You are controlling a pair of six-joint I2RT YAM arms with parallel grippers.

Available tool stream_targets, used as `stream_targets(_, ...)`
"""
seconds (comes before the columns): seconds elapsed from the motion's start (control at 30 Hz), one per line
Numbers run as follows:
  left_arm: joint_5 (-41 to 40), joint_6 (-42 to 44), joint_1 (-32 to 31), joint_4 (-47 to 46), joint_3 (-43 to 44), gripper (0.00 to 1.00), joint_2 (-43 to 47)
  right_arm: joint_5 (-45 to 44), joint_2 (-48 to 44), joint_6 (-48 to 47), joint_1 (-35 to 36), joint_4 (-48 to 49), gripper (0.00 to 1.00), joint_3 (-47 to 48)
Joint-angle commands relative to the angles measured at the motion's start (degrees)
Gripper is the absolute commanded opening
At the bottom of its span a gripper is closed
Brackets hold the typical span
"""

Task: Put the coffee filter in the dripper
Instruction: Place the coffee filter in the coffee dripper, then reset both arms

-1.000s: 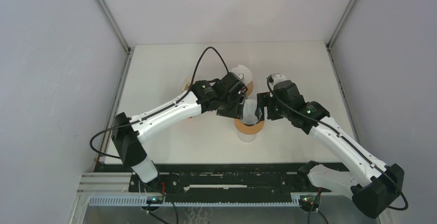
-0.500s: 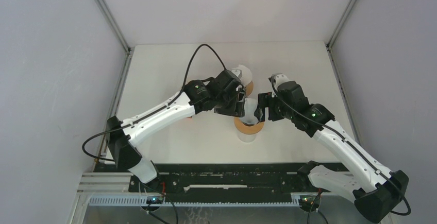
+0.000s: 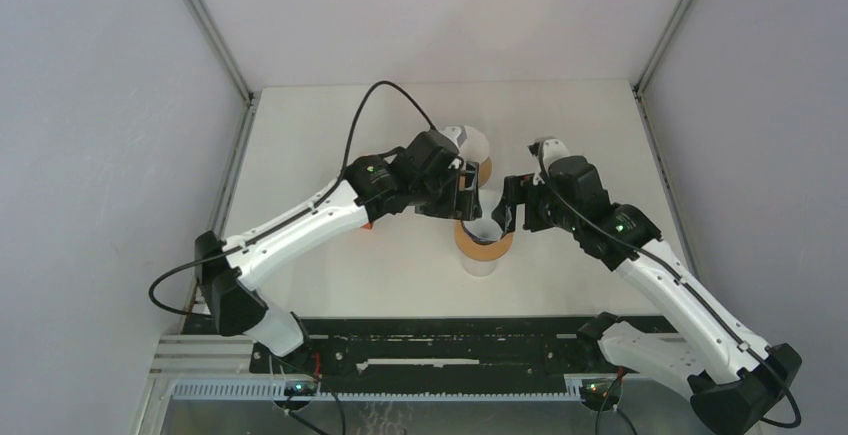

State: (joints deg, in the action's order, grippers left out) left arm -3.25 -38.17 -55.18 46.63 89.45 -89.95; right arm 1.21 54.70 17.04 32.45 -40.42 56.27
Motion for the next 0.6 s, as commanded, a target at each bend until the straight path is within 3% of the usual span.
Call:
stream_targets(0.0, 1.76, -1.57, 2.03, -5.24, -2.52, 0.77, 5.89, 0.62, -2.54, -0.01, -0.97, 2.87, 0.89, 3.1)
stream_targets(0.33, 1.37, -1.7, 8.12, -11.76, -11.19, 0.89, 16.18, -2.31, -8.36, -2.33, -3.71, 3.46, 0.94, 3.5)
stream_targets(0.57, -2.68, -0.9, 19.66, -14.08, -22.85, 1.0, 30.41, -8.95, -15.67, -7.21, -10.93, 4.04, 1.0, 3.06)
